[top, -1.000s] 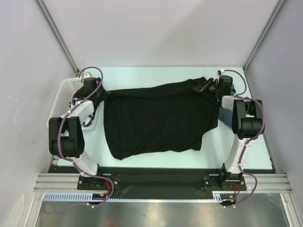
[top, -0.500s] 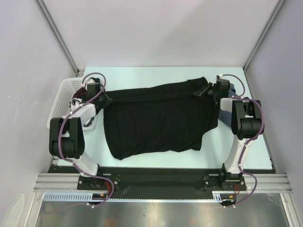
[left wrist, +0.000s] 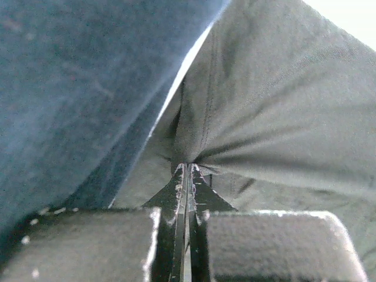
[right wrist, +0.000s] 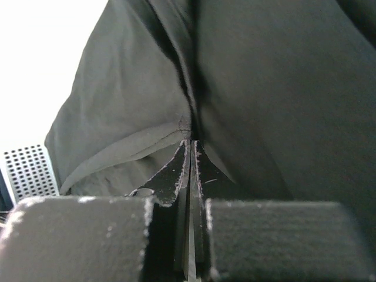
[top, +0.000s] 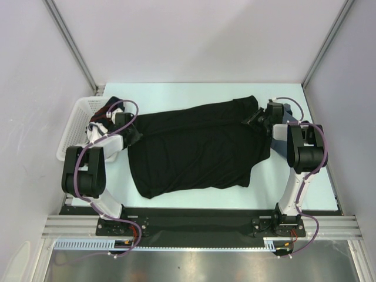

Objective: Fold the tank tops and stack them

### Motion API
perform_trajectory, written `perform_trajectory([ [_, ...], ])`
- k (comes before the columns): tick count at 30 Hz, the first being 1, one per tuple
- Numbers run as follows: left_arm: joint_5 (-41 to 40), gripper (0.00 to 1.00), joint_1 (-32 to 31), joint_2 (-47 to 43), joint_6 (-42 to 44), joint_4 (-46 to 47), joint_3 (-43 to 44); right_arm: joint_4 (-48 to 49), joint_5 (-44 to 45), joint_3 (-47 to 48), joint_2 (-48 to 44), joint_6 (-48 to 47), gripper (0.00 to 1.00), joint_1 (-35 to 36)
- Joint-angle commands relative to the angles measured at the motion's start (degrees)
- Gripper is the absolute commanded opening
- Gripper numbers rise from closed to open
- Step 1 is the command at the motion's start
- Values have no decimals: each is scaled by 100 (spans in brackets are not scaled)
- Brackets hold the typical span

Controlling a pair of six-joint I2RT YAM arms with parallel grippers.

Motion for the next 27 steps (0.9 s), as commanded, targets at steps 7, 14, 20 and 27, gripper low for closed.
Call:
perform_trajectory([
  [7,-559,0,66,-456,41,-352,41,-102,316,-154,-407,-122,1,-32],
  [14,-374,9,57,-746,59,-36,-372,-129,500,-286,-582,-122,12,-6],
  [20,-471,53,-31,-1326,76,44,-680,-313,667,-295,-872,-289,40,21],
  [27,-629,67,-575,-2134,357,-386,-548,-691,975,-506,-1740,-526,51,346],
])
